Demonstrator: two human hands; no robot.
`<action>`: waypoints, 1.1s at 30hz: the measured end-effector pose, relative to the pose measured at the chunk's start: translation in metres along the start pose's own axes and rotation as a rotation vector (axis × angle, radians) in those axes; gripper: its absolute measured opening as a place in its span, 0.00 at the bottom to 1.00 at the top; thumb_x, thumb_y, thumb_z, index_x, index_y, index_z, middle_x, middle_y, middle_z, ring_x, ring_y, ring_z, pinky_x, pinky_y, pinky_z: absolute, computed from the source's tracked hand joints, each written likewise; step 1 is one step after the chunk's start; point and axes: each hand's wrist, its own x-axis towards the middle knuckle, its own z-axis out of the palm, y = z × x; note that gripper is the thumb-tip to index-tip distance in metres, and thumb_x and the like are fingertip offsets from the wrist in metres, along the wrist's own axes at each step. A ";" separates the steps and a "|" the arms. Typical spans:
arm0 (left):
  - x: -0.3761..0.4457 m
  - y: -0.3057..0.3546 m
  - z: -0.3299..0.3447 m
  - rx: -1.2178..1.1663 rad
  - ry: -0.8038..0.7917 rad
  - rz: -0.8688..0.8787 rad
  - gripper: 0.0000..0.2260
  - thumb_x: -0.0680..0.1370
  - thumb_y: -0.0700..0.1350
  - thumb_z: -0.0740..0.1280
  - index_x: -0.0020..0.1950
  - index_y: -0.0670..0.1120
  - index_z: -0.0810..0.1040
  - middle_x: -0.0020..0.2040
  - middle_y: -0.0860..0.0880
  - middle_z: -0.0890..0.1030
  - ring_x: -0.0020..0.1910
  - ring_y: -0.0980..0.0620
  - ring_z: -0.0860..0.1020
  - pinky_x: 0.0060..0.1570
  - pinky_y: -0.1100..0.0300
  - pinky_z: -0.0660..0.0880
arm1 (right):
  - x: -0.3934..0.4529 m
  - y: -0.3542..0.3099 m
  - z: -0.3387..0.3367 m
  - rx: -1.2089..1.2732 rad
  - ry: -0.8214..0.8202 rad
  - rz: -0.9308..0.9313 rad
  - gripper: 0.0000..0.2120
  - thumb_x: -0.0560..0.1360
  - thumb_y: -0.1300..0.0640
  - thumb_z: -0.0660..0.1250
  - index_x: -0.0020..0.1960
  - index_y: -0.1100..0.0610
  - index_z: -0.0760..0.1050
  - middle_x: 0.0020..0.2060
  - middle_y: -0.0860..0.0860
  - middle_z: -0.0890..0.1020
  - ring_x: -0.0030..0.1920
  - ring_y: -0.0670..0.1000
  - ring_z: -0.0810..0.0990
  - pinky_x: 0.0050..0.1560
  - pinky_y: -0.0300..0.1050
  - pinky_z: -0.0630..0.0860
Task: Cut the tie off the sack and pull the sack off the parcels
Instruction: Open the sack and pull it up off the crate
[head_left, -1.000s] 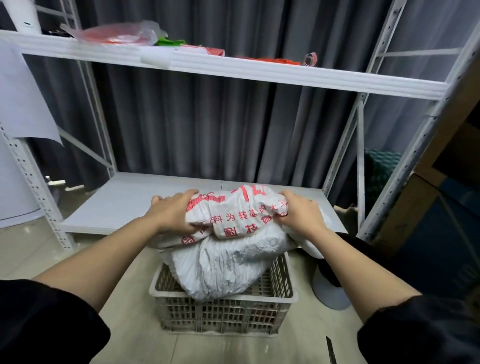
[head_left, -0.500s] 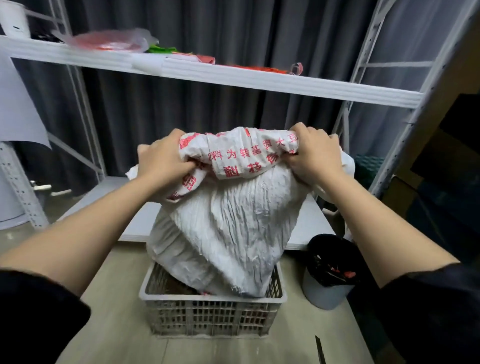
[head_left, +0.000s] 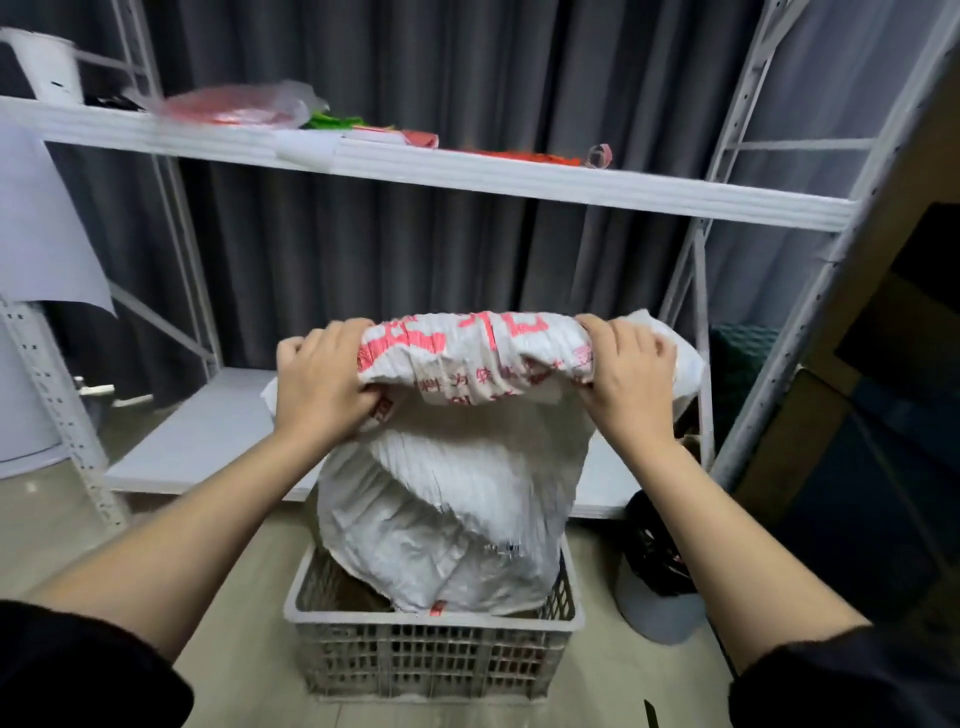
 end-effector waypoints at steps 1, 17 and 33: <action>-0.001 0.000 0.003 0.036 -0.015 0.014 0.22 0.66 0.61 0.70 0.54 0.52 0.73 0.46 0.53 0.77 0.47 0.47 0.77 0.46 0.53 0.62 | -0.005 0.000 0.003 0.016 -0.033 0.025 0.24 0.66 0.54 0.73 0.60 0.54 0.73 0.42 0.52 0.76 0.43 0.54 0.71 0.46 0.48 0.61; -0.023 0.005 0.046 -0.120 -0.662 0.199 0.50 0.67 0.58 0.71 0.78 0.56 0.40 0.78 0.48 0.51 0.72 0.47 0.65 0.66 0.48 0.63 | -0.091 0.005 0.032 0.328 -0.230 0.119 0.27 0.67 0.49 0.64 0.65 0.53 0.65 0.50 0.56 0.74 0.50 0.55 0.68 0.55 0.49 0.61; -0.065 0.006 0.123 0.245 -0.459 0.535 0.40 0.52 0.66 0.75 0.59 0.47 0.77 0.46 0.45 0.80 0.47 0.44 0.78 0.47 0.50 0.69 | -0.091 0.013 0.070 -0.001 -1.045 -0.149 0.62 0.59 0.35 0.74 0.78 0.51 0.38 0.78 0.54 0.46 0.77 0.60 0.44 0.73 0.65 0.44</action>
